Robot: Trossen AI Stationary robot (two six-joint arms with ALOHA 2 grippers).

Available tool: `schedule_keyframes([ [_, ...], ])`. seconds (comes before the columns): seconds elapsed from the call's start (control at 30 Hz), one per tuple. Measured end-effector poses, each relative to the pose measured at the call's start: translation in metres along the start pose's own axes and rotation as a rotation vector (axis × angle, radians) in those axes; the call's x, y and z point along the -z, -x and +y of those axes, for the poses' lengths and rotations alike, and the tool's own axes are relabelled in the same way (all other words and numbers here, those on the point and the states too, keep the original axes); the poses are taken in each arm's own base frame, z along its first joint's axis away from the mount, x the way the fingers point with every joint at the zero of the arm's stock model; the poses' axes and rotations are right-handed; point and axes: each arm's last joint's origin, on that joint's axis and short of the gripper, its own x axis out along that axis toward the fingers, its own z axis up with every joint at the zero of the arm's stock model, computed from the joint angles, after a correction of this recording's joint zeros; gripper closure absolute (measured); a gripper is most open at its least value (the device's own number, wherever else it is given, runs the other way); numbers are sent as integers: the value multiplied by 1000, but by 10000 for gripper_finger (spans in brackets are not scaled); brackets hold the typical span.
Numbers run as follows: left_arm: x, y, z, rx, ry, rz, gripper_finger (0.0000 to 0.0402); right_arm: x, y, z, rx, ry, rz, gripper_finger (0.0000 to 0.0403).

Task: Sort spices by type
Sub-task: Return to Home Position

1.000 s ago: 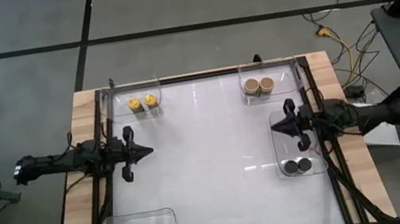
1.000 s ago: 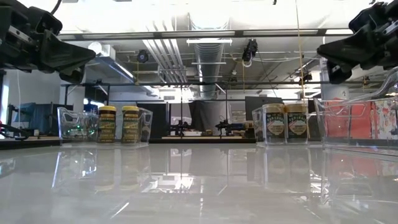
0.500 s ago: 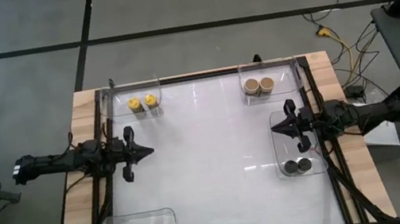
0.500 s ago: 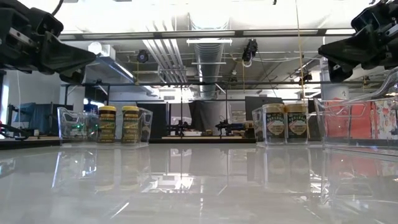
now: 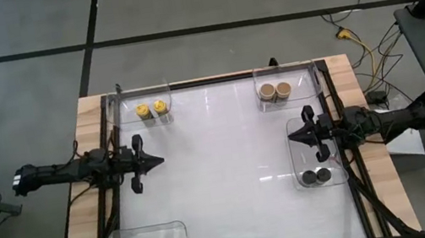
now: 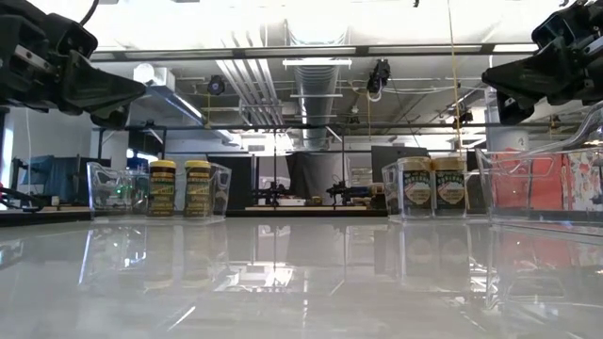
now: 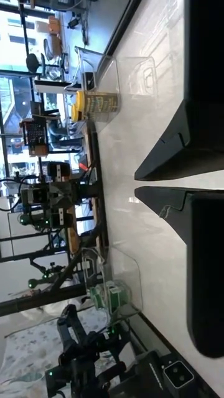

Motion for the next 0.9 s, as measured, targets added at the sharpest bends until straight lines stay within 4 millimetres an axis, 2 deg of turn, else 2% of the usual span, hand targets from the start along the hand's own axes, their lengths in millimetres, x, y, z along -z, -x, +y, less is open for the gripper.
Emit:
schedule_keyframes([
  [0.9,1,-1,0,-1,0,13,401,0,0,0,0,0,0,385],
])
